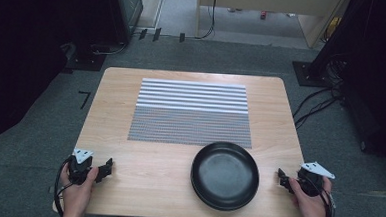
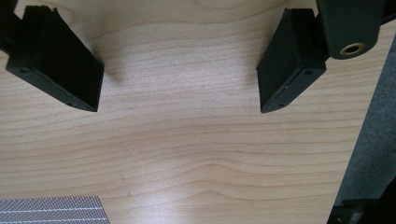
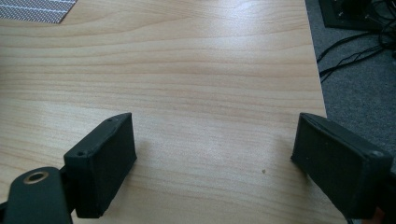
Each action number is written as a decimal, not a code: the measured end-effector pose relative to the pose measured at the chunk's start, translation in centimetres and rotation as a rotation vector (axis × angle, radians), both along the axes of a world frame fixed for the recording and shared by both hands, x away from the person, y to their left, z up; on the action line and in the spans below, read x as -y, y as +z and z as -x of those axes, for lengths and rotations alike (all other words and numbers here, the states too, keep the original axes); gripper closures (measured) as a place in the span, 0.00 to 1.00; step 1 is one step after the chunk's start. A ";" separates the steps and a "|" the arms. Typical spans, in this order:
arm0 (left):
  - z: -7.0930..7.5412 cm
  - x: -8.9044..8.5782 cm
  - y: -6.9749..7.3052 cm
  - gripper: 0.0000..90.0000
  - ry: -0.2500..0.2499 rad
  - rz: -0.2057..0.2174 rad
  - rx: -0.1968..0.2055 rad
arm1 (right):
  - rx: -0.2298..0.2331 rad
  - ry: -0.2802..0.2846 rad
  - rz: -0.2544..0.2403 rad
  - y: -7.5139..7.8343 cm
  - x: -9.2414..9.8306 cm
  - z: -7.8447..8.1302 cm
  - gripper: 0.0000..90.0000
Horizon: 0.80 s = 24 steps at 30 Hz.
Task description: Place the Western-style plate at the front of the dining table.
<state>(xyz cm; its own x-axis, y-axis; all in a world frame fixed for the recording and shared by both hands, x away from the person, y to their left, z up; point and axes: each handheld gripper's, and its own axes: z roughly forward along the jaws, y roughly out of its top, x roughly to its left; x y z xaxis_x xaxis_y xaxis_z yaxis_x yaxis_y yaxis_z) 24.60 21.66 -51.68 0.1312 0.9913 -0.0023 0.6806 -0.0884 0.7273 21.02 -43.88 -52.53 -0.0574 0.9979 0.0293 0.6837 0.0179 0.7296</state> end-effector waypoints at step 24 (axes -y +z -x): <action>0.8 3.6 1.7 0.16 -0.050 0.068 0.054 | 0.171 -0.061 -0.028 2.8 -1.8 1.1 0.21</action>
<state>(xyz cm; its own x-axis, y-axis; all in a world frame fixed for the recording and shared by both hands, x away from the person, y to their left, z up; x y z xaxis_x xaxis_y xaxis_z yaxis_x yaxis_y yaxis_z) 23.76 18.08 -50.00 0.1825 0.9813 -0.0607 0.6364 -0.0708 0.7681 19.93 -42.05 -49.75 -0.0028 0.9987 0.0518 0.5489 -0.0418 0.8348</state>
